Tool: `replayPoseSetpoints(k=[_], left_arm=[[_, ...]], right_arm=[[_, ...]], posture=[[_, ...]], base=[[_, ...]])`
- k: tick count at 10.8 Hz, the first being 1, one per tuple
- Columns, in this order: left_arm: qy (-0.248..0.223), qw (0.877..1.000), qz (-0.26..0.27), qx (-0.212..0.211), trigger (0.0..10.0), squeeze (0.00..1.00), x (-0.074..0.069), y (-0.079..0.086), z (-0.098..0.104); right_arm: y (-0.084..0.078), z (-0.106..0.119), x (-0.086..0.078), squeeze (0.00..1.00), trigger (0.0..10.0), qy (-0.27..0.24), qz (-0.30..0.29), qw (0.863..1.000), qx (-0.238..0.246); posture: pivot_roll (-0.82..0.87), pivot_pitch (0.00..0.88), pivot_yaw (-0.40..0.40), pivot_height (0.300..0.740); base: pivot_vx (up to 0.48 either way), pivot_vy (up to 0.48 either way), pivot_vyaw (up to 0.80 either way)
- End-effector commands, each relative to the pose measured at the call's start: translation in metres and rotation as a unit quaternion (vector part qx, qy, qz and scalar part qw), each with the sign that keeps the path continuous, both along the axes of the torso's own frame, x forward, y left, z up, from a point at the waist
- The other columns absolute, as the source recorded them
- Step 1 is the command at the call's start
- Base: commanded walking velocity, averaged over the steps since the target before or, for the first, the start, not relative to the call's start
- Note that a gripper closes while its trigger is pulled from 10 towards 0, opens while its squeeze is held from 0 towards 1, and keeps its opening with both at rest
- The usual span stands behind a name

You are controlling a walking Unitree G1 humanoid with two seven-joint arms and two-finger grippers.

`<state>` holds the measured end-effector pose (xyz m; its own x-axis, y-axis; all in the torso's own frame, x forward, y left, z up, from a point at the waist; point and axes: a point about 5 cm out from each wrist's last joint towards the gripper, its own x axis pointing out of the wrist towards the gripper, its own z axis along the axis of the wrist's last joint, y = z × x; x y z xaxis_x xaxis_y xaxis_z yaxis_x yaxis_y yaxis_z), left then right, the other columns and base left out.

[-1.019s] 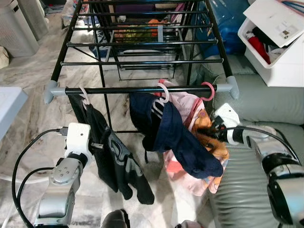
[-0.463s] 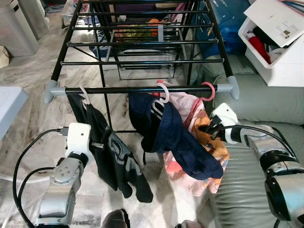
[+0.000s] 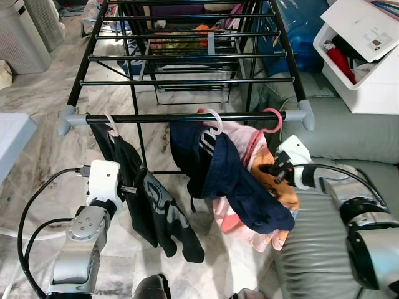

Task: Hang hanger

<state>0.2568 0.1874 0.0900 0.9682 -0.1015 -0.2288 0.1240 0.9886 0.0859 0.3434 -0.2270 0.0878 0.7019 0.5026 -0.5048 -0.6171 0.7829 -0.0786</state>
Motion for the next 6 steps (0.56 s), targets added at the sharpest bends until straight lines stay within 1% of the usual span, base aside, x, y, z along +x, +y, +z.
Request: replayPoseSetpoints(k=[1, 2, 3, 4, 5, 6], left_arm=[[0.003, 1.000, 0.007, -0.001, 10.0, 0.00, -0.001, 0.002, -0.002], [0.004, 1.000, 0.009, -0.003, 10.0, 0.00, -0.002, 0.002, -0.005], [0.005, 1.000, 0.015, -0.012, 10.0, 0.00, -0.002, -0.001, -0.008], [0.003, 1.000, 0.017, -0.016, 10.0, 0.00, -0.002, -0.003, -0.010], [0.000, 1.000, 0.016, -0.024, 10.0, 0.00, 0.000, -0.010, -0.011], [-0.003, 1.000, 0.010, -0.028, 10.0, 0.00, 0.002, -0.014, -0.011]], right_arm=[[-0.004, -0.001, 0.002, 0.00, 0.0, -0.011, -0.055, 0.998, 0.017], [-0.005, 0.006, 0.008, 0.00, 0.0, -0.057, -0.113, 0.991, 0.036], [-0.002, 0.011, 0.007, 0.00, 0.0, -0.112, -0.130, 0.983, 0.059], [0.001, 0.012, 0.003, 0.00, 0.0, -0.144, -0.143, 0.977, 0.072], [0.003, 0.011, -0.007, 0.00, 0.0, -0.187, -0.165, 0.965, 0.077], [0.004, 0.007, -0.018, 0.00, 0.0, -0.196, -0.180, 0.961, 0.075]], posture=[[0.01, 0.073, 0.033, 0.740], [0.01, 0.052, 0.029, 0.740], [0.00, 0.033, 0.025, 0.740], [-0.01, 0.025, 0.026, 0.740], [-0.03, 0.012, 0.029, 0.740], [-0.04, 0.005, 0.028, 0.740]], base=[[0.000, 0.000, 0.00], [0.000, 0.000, 0.00], [0.000, 0.000, 0.00], [0.000, 0.000, 0.00], [0.000, 0.000, 0.00], [0.000, 0.000, 0.00]])
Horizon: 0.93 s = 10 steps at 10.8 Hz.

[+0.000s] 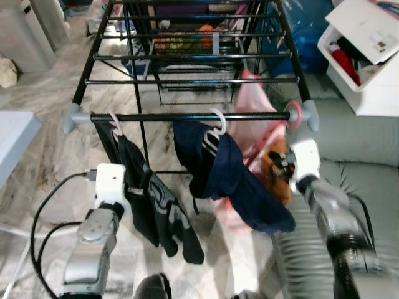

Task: Hang hanger

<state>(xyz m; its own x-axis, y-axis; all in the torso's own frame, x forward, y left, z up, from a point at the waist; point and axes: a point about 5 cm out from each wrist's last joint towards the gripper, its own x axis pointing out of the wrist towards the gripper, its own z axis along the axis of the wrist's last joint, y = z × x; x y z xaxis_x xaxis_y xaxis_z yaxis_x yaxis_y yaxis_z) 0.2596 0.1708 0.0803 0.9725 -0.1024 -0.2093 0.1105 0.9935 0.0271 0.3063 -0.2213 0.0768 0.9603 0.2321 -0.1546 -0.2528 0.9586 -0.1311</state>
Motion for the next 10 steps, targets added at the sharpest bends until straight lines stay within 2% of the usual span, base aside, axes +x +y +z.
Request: replayPoseSetpoints(k=[1, 2, 4, 5, 8, 10], left_arm=[[0.001, 1.000, 0.001, 0.000, 10.0, 0.00, 0.001, 0.000, -0.002], [0.001, 1.000, 0.009, -0.003, 10.0, 0.00, 0.004, 0.001, -0.004], [0.003, 1.000, 0.009, -0.002, 10.0, 0.00, 0.005, 0.003, -0.004], [0.001, 1.000, 0.005, -0.001, 10.0, 0.00, 0.006, 0.002, -0.004], [-0.010, 1.000, -0.001, -0.005, 10.0, 0.00, 0.013, -0.003, 0.000], [-0.004, 1.000, 0.007, -0.005, 10.0, 0.00, 0.009, 0.000, -0.003]], right_arm=[[0.001, 0.001, -0.006, 0.00, 5.8, -0.006, -0.011, 1.000, -0.010], [-0.002, -0.017, -0.030, 0.00, 10.0, 0.032, -0.030, 0.999, -0.011], [-0.006, -0.029, -0.057, 0.00, 10.0, 0.061, -0.060, 0.996, -0.007], [-0.005, -0.031, -0.061, 0.00, 10.0, 0.061, -0.073, 0.995, -0.007], [-0.002, -0.022, -0.060, 0.00, 10.0, 0.067, -0.100, 0.993, -0.008], [-0.004, -0.019, -0.059, 0.00, 10.0, 0.065, -0.111, 0.992, -0.010]], posture=[[-0.07, 0.000, 0.015, 0.740], [-0.07, 0.000, 0.010, 0.740], [-0.08, 0.010, 0.019, 0.740], [-0.08, 0.017, 0.023, 0.740], [-0.07, 0.004, 0.023, 0.740], [-0.07, 0.004, 0.021, 0.740]], base=[[0.000, 0.000, 0.00], [0.000, 0.000, 0.00], [0.000, 0.000, 0.00], [0.000, 0.000, 0.00], [-0.161, 0.000, 0.00], [0.000, 0.000, 0.00]])
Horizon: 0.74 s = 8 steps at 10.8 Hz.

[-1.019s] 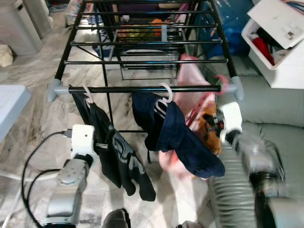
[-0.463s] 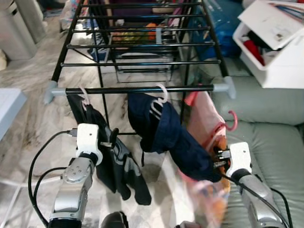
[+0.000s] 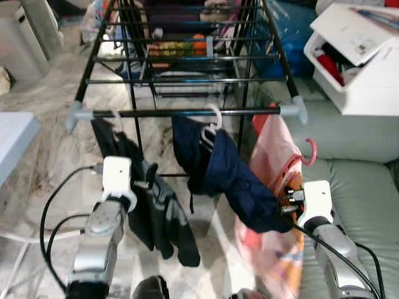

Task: Hang hanger

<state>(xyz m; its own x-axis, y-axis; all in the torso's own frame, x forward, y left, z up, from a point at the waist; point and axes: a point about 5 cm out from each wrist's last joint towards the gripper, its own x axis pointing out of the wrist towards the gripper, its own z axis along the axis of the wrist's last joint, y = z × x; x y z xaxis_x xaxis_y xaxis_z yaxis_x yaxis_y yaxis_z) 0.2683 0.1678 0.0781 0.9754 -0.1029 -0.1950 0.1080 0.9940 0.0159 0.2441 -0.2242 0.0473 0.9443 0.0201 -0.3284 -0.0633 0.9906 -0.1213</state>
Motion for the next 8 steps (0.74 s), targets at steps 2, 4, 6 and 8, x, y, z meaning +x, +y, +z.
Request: replayPoseSetpoints(k=[2, 4, 6, 8], left_arm=[[0.008, 1.000, 0.005, 0.003, 10.0, 0.00, -0.0010, 0.0018, -0.0041], [0.007, 1.000, 0.003, 0.002, 10.0, 0.00, 0.0007, 0.0002, -0.0035], [0.008, 1.000, 0.004, 0.002, 10.0, 0.00, 0.0008, 0.0002, -0.0042], [0.009, 1.000, 0.003, 0.003, 10.0, 0.00, 0.0005, -0.0003, -0.0049]], right_arm=[[0.0030, 0.0075, 0.0026, 0.00, 10.0, -0.016, -0.004, 1.000, 0.000], [0.0034, 0.0073, 0.0031, 0.00, 10.0, -0.013, -0.001, 1.000, -0.001], [0.0034, 0.0079, 0.0040, 0.00, 10.0, -0.010, 0.000, 1.000, -0.003], [0.0036, 0.0080, 0.0047, 0.00, 10.0, -0.009, 0.001, 1.000, -0.006]], posture=[[-0.07, 0.002, 0.019, 0.740], [-0.07, 0.000, 0.016, 0.740], [-0.07, 0.000, 0.011, 0.740], [-0.07, 0.000, 0.009, 0.740]], base=[[0.000, 0.000, 0.00], [0.000, 0.000, 0.00], [0.000, 0.000, 0.00], [0.000, 0.000, 0.00]])
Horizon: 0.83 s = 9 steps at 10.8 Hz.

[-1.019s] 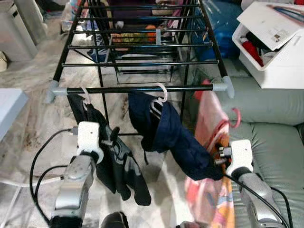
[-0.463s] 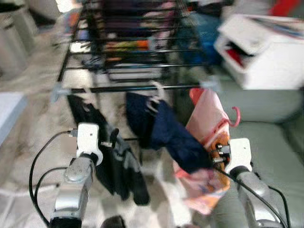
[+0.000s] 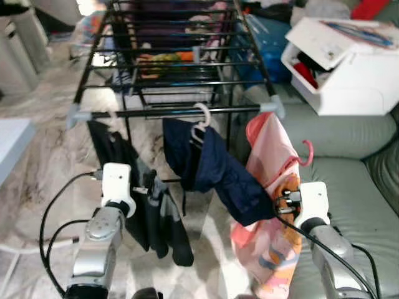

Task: Hang hanger

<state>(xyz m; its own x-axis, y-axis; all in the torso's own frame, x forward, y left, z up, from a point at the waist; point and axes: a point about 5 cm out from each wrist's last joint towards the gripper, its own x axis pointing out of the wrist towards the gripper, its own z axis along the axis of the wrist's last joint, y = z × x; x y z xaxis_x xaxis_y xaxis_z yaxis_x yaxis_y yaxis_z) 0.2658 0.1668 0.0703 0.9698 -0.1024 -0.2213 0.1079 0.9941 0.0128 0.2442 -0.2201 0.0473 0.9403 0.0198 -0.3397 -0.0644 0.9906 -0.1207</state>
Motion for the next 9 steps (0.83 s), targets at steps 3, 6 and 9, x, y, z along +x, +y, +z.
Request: replayPoseSetpoints(k=[3, 6, 9], left_arm=[[-0.005, 1.000, -0.001, 0.004, 10.0, 0.00, 0.0031, 0.0003, 0.0026], [-0.006, 1.000, -0.001, 0.004, 10.0, 0.00, 0.0030, 0.0004, 0.0032], [-0.004, 1.000, -0.004, 0.004, 10.0, 0.00, 0.0036, -0.0006, 0.0034]], right_arm=[[-0.0016, 0.0093, 0.0095, 0.00, 10.0, -0.014, 0.001, 1.000, -0.010], [-0.0004, 0.0077, 0.0095, 0.00, 10.0, -0.010, 0.002, 1.000, -0.012], [-0.0015, 0.0106, 0.0121, 0.00, 10.0, -0.014, 0.003, 0.999, -0.034]], posture=[[-0.07, 0.000, 0.008, 0.740], [-0.06, 0.000, 0.007, 0.740], [-0.07, 0.000, 0.015, 0.740]], base=[[-0.166, 0.000, 0.00], [-0.271, 0.000, 0.00], [-0.279, 0.000, 0.00]])
